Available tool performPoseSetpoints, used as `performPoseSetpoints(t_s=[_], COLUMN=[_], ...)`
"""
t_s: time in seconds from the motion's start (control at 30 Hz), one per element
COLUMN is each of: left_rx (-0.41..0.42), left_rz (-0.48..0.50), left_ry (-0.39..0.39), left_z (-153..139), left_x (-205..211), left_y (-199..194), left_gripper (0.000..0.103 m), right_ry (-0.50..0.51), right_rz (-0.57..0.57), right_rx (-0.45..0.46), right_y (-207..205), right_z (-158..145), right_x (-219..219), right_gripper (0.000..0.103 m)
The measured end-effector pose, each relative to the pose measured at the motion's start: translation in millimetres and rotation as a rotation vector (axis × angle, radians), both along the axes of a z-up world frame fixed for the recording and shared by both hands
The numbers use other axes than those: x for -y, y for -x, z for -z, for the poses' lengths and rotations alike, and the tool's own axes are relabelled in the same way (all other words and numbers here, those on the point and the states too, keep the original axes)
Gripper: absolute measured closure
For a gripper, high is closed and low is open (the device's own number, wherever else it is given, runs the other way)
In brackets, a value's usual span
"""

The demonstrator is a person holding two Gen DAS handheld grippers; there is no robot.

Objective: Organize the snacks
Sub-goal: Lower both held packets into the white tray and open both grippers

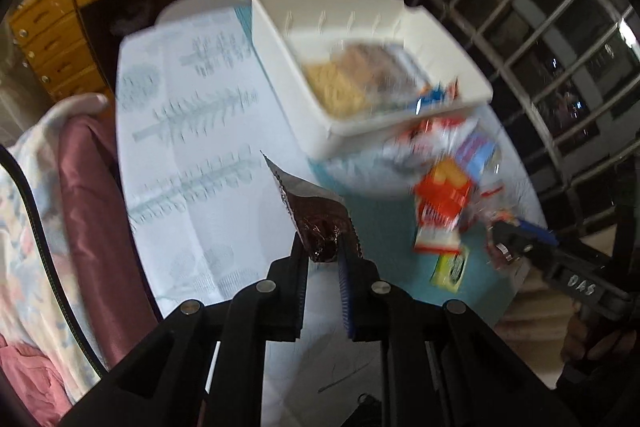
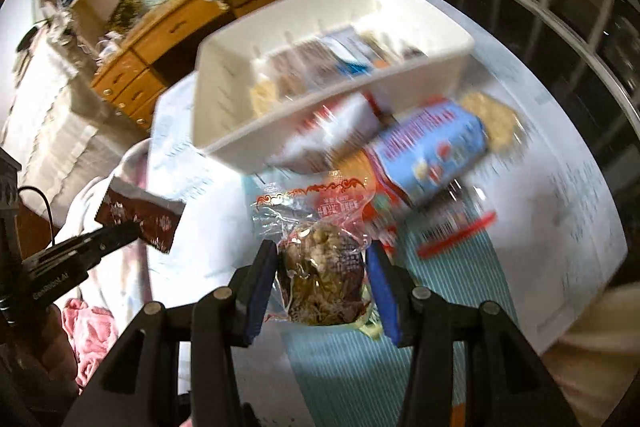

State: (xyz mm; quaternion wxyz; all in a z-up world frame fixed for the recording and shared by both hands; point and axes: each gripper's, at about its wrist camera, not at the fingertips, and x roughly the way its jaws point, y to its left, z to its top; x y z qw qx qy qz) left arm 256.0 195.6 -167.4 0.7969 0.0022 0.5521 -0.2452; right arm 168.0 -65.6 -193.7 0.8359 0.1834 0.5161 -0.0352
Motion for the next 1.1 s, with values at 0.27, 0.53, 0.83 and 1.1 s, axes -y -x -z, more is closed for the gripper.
performPoseSetpoints(t_s=[0.27, 0.53, 0.83, 1.1], left_rx=[0.148, 0.227, 0.233, 0.179], left_rz=[-0.102, -0.213, -0.328, -0.401], left_ry=[0.077, 0.123, 0.133, 0.126], left_z=[-68, -100, -96, -85], left_x=[28, 62, 107, 134], left_y=[-27, -56, -90, -110], left_gripper=[0.091, 0.091, 0.091, 0.088], right_ry=[-0.02, -0.016, 0.029, 0.025], right_rz=[-0.151, -0.256, -0.314, -0.295], right_rx=[0.083, 0.161, 0.218, 0.214], right_y=[-54, -103, -153, -181], right_z=[-31, -56, -65, -60], right_x=[0, 20, 73, 110], right_gripper=[0.057, 0.057, 0.057, 0.049])
